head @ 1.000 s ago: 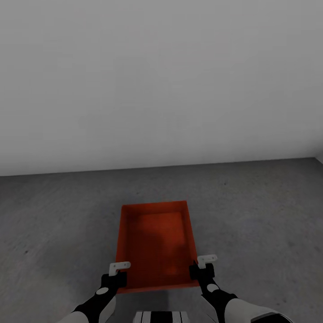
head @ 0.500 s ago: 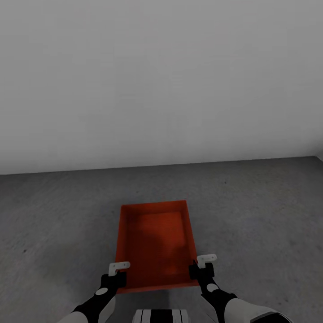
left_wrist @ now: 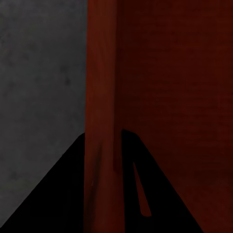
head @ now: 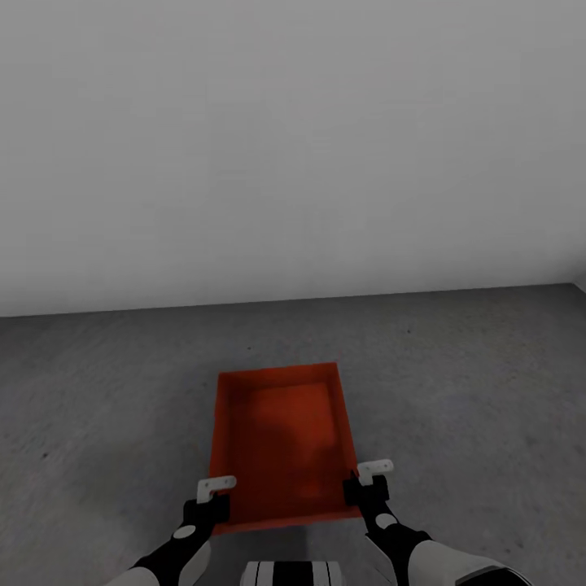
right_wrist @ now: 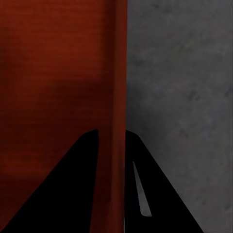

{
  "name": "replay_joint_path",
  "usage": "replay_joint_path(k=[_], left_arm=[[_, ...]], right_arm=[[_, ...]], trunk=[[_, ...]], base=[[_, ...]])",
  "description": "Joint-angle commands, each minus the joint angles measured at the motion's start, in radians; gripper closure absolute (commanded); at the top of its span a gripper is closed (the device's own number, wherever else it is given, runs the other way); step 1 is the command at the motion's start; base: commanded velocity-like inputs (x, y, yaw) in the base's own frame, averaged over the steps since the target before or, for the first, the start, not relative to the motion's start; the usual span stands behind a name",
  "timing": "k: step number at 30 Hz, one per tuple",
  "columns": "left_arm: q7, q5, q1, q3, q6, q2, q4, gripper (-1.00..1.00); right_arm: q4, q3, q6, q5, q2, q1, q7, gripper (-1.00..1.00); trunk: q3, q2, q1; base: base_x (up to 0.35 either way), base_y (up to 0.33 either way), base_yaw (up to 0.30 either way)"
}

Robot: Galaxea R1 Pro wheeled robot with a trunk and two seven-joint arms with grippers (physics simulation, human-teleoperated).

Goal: Move the two storage containers from the living room to the garage. In the garage, place one container on the floor and stack the other container on top of it (either order is fine).

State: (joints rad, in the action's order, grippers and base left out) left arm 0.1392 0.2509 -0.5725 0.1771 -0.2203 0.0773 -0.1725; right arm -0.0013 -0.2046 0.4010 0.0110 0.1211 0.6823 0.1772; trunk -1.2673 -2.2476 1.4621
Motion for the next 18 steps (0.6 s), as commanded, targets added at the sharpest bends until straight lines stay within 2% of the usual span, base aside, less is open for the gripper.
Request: replay_joint_path(k=[1, 10, 11, 12, 18], left_arm=[[-0.001, 0.002, -0.001, 0.003, -0.002, -0.001, -0.005, 1.00], [0.015, 0.086, -0.001, 0.094, -0.002, -0.001, 0.001, 1.00], [0.016, 0.092, -0.001, 0.101, -0.002, -0.001, 0.001, -1.00], [-0.003, -0.136, -0.001, -0.105, -0.002, -0.001, -0.008, -1.00], [-0.003, -0.136, -0.001, -0.105, -0.002, -0.001, -0.008, -1.00]], right_arm=[[0.007, -0.002, 0.001, 0.006, 0.000, 0.000, 0.005, 1.00], [0.014, -0.020, 0.004, 0.015, 0.000, 0.000, 0.004, 1.00], [0.014, -0.024, 0.004, 0.019, 0.000, 0.000, 0.004, -1.00], [0.014, 0.054, 0.006, 0.006, 0.000, 0.000, 0.004, -1.00], [0.014, 0.054, 0.007, 0.006, 0.000, 0.000, 0.004, -1.00]], trunk=[[-0.001, 0.000, 0.000], [-0.001, 0.000, 0.000], [-0.001, 0.000, 0.000], [-0.001, 0.000, 0.000], [-0.001, 0.000, 0.000]], base=[[0.000, 0.000, 0.000], [0.000, 0.000, 0.000], [0.000, 0.000, 0.000], [0.000, 0.000, 0.000], [0.000, 0.000, 0.000]])
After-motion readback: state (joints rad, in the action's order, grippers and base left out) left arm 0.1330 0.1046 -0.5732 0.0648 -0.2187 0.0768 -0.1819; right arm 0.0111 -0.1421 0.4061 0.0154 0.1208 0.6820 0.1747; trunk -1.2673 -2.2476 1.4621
